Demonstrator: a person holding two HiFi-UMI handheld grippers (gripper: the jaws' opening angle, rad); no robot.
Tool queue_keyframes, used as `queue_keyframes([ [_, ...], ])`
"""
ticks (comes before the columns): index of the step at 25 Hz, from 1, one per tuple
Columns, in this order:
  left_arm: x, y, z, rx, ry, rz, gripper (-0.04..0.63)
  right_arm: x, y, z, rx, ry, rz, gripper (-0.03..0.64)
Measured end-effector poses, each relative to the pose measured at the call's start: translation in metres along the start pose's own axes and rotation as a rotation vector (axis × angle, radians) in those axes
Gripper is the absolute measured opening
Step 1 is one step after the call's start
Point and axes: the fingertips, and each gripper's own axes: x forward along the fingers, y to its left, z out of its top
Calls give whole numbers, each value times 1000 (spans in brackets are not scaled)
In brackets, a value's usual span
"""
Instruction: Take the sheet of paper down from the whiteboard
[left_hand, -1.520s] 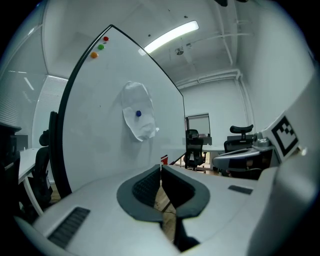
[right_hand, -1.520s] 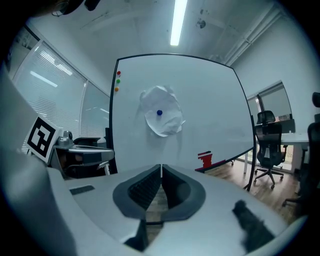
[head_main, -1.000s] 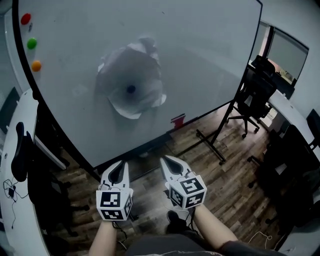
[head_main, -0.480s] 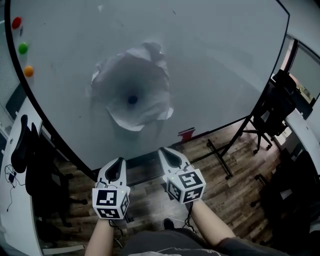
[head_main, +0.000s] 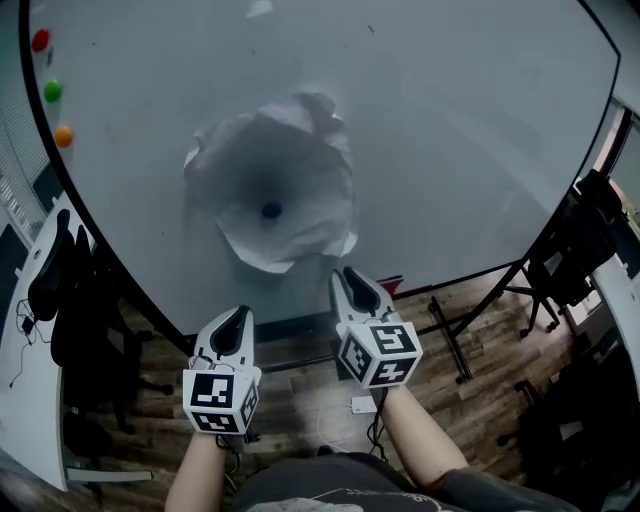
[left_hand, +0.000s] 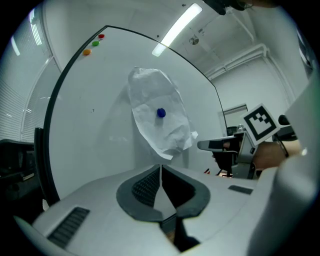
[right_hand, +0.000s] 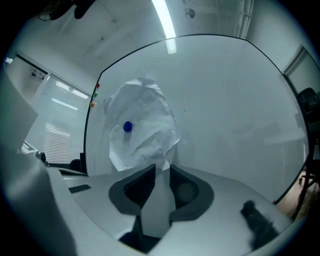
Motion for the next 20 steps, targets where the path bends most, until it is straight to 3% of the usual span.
queue_keyframes([
  [2, 3, -2, 5, 1, -10, 20, 22, 7, -5, 5, 16, 0, 11, 108],
  [4, 5, -4, 10, 2, -19, 39, 23, 13, -9, 8, 19, -2, 16, 122],
  [13, 15, -8, 23, -9, -42, 61, 23, 29, -12, 21, 5, -45, 23, 123],
  [20, 33, -4, 44, 7, -73, 25, 23, 37, -21, 20, -21, -27, -20, 35],
])
